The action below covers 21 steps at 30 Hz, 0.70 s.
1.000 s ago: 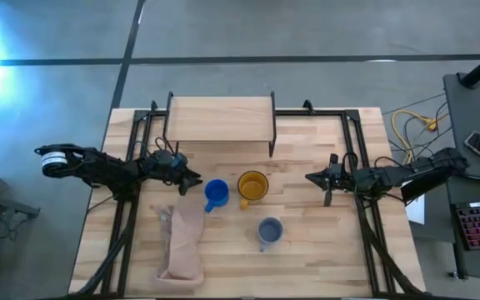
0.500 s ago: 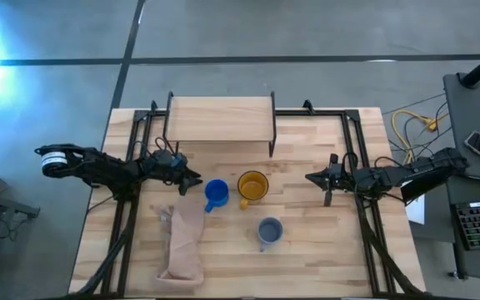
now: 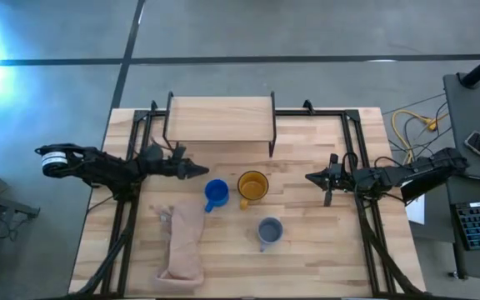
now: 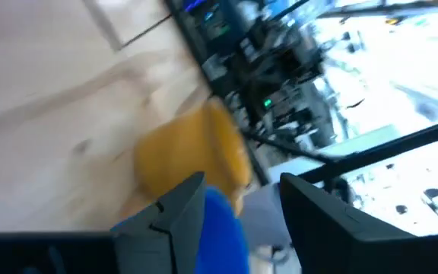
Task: Stack small to large cups/mugs on shelf
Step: Put the blue mug on the shelf
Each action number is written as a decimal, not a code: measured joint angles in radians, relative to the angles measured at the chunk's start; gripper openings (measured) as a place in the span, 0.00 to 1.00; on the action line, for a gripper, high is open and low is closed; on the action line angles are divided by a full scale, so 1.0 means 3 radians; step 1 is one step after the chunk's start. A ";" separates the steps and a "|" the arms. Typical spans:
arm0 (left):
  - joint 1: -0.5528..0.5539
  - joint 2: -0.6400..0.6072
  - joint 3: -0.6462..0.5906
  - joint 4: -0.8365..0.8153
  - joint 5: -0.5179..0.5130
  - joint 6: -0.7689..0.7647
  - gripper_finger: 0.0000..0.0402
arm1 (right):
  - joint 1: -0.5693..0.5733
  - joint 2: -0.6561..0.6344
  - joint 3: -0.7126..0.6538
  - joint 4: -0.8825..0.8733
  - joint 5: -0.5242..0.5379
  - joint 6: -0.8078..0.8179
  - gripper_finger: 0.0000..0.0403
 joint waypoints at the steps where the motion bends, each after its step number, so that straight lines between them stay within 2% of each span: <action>1: 0.0001 0.0000 0.0028 0.0091 -0.0060 -0.0003 0.39 | 0.0001 0.0001 0.0000 0.0000 0.0000 0.0001 0.02; 3: -0.0008 0.0000 0.0099 0.0343 0.0013 -0.0004 0.39 | 0.0000 0.0000 0.0000 0.0000 -0.0001 0.0001 0.02; 6: -0.0077 -0.0004 0.0225 0.0707 0.0493 -0.0054 0.39 | 0.0001 0.0001 0.0000 0.0000 -0.0001 0.0000 0.02; 9: -0.0083 -0.0001 0.0388 0.0634 0.0777 -0.0356 0.39 | 0.0000 0.0000 0.0000 0.0000 0.0000 0.0000 0.02; 14: -0.0148 -0.0048 0.0566 0.0654 0.0848 -0.0689 0.39 | 0.0000 0.0001 0.0000 0.0000 0.0000 0.0000 0.02; 21: -0.0101 -0.0005 0.0838 0.0606 0.0706 -0.0693 0.39 | 0.0000 0.0000 0.0000 0.0000 0.0000 0.0000 0.02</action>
